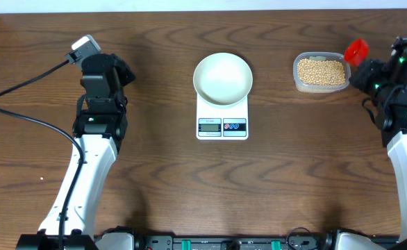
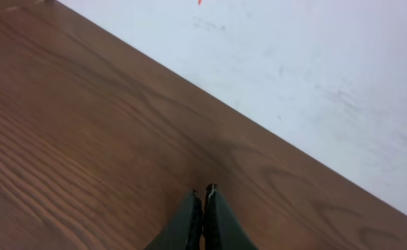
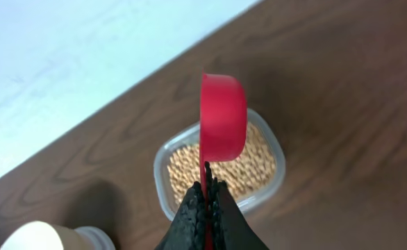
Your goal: Scoop item into bowl and weigh 50g on scale
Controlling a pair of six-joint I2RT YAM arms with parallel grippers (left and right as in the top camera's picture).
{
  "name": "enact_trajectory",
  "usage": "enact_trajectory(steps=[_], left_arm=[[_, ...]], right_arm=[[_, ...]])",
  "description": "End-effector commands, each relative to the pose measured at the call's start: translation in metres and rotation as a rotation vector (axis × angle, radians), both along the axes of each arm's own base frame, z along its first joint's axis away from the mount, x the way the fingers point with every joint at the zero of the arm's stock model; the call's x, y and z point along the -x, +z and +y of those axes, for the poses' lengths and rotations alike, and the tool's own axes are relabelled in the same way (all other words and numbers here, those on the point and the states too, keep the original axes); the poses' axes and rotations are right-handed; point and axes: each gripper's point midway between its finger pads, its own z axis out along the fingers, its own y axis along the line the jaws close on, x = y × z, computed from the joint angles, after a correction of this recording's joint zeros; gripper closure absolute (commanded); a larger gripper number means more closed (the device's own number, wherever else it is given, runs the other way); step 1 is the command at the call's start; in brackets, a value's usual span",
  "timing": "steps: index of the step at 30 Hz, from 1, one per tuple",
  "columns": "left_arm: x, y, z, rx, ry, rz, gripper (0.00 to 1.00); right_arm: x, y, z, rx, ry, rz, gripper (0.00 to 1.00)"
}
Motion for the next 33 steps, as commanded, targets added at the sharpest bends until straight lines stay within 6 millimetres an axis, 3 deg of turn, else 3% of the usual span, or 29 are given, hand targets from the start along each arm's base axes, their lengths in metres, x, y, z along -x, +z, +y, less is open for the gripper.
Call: enact_trajectory(steps=[1, 8, 16, 22, 33], left_arm=[[0.000, -0.005, -0.025, 0.013, -0.119, 0.025, 0.93], [0.025, -0.038, -0.112, 0.004, -0.410, 0.189, 0.93], [0.080, -0.072, -0.194, -0.096, -0.679, 0.368, 0.93], [0.112, -0.091, -0.229, -0.135, -0.795, 0.450, 0.93], [0.129, -0.146, -0.261, -0.196, -0.879, 0.587, 0.93]], right_arm=[[0.001, -0.002, -0.003, 0.007, -0.014, 0.026, 0.99], [0.018, -0.024, 0.007, 0.014, 0.057, 0.137, 0.99], [0.036, -0.040, 0.025, 0.023, 0.197, 0.225, 0.99], [0.051, -0.052, 0.030, 0.034, 0.251, 0.295, 0.99], [0.060, -0.058, 0.032, 0.038, 0.271, 0.337, 0.99]])
